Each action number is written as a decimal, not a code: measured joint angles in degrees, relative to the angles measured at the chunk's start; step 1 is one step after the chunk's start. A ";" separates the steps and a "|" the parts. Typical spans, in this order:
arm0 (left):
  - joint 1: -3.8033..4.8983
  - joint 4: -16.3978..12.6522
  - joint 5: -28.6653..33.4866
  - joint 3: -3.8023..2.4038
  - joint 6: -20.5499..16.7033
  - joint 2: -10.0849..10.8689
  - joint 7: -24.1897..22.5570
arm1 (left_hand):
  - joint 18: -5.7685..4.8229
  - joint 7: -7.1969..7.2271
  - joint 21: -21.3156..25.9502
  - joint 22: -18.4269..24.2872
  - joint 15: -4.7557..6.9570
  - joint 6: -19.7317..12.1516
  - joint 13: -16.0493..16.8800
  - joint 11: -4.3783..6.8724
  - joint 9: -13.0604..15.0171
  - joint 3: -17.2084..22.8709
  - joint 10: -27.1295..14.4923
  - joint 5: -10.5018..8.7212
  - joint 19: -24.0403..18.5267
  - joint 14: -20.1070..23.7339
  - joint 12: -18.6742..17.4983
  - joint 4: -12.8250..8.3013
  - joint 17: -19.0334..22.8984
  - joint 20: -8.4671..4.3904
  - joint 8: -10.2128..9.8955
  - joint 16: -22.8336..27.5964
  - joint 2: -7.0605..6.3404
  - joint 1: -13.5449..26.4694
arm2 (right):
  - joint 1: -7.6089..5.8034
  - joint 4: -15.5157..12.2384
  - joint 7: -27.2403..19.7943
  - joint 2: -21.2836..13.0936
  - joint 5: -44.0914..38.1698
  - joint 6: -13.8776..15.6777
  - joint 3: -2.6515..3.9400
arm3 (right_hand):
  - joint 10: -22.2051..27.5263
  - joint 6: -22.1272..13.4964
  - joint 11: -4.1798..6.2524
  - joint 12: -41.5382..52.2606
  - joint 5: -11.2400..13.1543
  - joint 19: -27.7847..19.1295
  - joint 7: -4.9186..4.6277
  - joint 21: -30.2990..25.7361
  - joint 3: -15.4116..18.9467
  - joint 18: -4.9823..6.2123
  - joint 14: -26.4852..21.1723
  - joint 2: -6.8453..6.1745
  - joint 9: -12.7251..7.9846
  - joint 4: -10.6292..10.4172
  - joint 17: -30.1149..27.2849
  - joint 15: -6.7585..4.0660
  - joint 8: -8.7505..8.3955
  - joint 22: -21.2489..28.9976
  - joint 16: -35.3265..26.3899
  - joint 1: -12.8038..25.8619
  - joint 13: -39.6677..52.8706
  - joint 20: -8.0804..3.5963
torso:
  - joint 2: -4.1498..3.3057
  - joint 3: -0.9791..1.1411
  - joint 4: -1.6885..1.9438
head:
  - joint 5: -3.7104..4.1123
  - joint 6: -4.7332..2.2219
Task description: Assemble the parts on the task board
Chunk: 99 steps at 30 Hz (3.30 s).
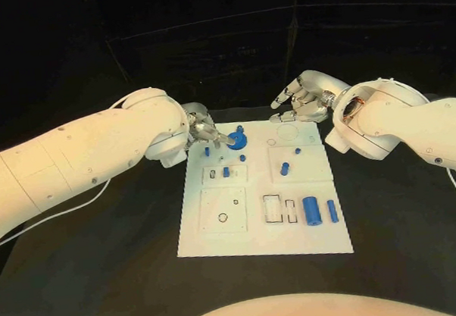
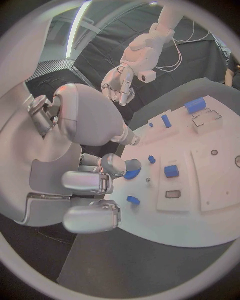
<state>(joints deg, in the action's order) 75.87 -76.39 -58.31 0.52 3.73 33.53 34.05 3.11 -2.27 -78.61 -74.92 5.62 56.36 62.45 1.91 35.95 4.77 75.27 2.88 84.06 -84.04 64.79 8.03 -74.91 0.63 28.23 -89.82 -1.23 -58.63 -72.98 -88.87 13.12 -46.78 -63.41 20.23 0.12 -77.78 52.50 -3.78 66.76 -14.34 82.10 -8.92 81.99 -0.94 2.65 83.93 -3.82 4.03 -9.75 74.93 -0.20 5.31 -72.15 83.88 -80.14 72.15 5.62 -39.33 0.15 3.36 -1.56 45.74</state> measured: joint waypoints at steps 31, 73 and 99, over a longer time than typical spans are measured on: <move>1.88 21.71 -2.70 0.55 12.90 -8.26 -0.79 | -0.01 -0.99 1.05 0.00 -0.94 -0.52 -0.62 -1.08 -2.08 -6.95 -1.07 0.00 -0.08 0.09 -0.62 2.81 0.00 0.91 -2.65 0.00 1.09 -0.51 | 0.01 0.70 -0.44 1.15 0.45 0.05 -0.01 | -0.01 0.00 0.00 0.00 -0.20 -0.19 0.00 -0.20 0.22 0.01 0.00 0.22 0.00 -0.22 -0.01 0.00 0.00 0.10 0.00 0.22 0.01 -0.20 | -0.05 0.03 -0.08 | -1.31 -0.54; -0.12 26.72 -5.46 1.15 14.73 -12.07 -3.99 | -0.01 -0.90 0.71 0.01 -0.93 -0.04 -0.46 -0.87 -1.94 -8.48 -0.85 0.00 -0.08 0.09 -0.45 1.68 0.00 0.91 -2.65 0.00 3.37 -4.44 | 0.02 0.87 -0.87 1.71 1.10 0.31 0.00 | -0.01 0.00 0.00 0.00 -1.79 -0.19 0.00 -0.19 0.37 0.01 0.00 0.52 0.00 -0.37 -0.02 0.00 0.00 0.14 -0.20 -0.08 -0.02 -0.19 | 0.03 0.03 0.06 | -1.30 -0.31; -0.55 27.09 -6.19 1.14 16.52 -12.71 -3.93 | -0.01 -0.69 0.72 0.01 -0.93 0.16 -0.42 -0.88 -1.84 -8.22 -0.85 0.00 -0.08 0.09 -0.45 0.65 0.00 0.91 -2.65 0.00 4.05 -6.18 | 0.02 0.92 -0.83 1.85 1.16 0.33 0.00 | -0.01 0.00 0.00 0.00 -2.13 -0.19 0.00 -0.18 0.37 0.00 0.00 0.75 0.00 -0.37 -0.02 0.00 0.00 0.14 -0.20 -0.31 -0.04 -0.19 | 0.02 0.05 0.03 | -1.23 -0.15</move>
<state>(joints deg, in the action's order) 75.32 -49.30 -64.50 1.66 20.25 20.82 30.12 3.10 -2.96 -77.89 -74.91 4.69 56.52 62.03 1.03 34.11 -3.46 74.42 2.88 83.98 -83.95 64.34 8.68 -74.91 1.54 25.58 -89.82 2.81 -64.81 -72.96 -87.95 12.29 -44.93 -62.25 20.56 0.12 -77.79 52.50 -3.78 66.76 -16.48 81.92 -8.92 81.81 -0.58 2.65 83.93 -3.07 4.03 -10.12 74.90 -0.20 5.31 -72.01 83.68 -80.44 72.11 5.42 -39.31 0.20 3.39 -2.79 45.59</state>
